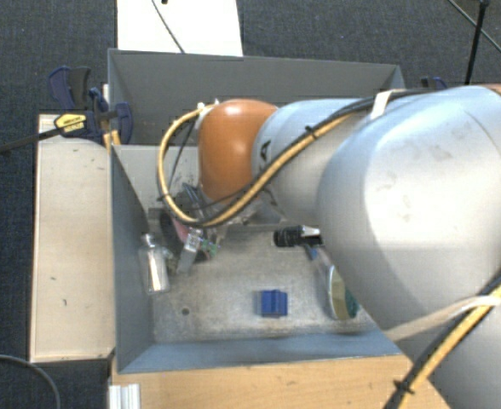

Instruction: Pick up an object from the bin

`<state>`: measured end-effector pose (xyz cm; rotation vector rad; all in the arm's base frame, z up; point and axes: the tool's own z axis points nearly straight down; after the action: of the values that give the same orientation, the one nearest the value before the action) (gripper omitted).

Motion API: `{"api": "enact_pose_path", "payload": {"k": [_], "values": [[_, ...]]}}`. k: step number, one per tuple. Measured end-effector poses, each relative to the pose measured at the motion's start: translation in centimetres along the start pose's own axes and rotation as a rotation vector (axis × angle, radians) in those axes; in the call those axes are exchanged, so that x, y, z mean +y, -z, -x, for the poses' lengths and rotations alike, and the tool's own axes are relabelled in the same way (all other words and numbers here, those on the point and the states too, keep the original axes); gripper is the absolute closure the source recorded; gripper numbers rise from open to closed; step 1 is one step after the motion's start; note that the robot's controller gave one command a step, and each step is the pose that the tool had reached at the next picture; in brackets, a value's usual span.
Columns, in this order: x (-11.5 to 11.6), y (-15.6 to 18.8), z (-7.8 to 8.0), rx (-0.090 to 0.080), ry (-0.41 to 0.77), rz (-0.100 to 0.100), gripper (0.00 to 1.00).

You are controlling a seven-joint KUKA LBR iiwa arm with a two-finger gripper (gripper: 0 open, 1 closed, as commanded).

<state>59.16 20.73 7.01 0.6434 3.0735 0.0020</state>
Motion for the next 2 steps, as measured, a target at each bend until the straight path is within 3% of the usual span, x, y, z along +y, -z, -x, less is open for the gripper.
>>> {"api": "enact_pose_path", "payload": {"k": [1, 2], "values": [[-0.1, 0.0, -0.1, 0.001, 0.0, -0.001, 1.0], [0.4, 10.5, -0.1, -0.005, 0.053, 0.005, 1.0]]}}
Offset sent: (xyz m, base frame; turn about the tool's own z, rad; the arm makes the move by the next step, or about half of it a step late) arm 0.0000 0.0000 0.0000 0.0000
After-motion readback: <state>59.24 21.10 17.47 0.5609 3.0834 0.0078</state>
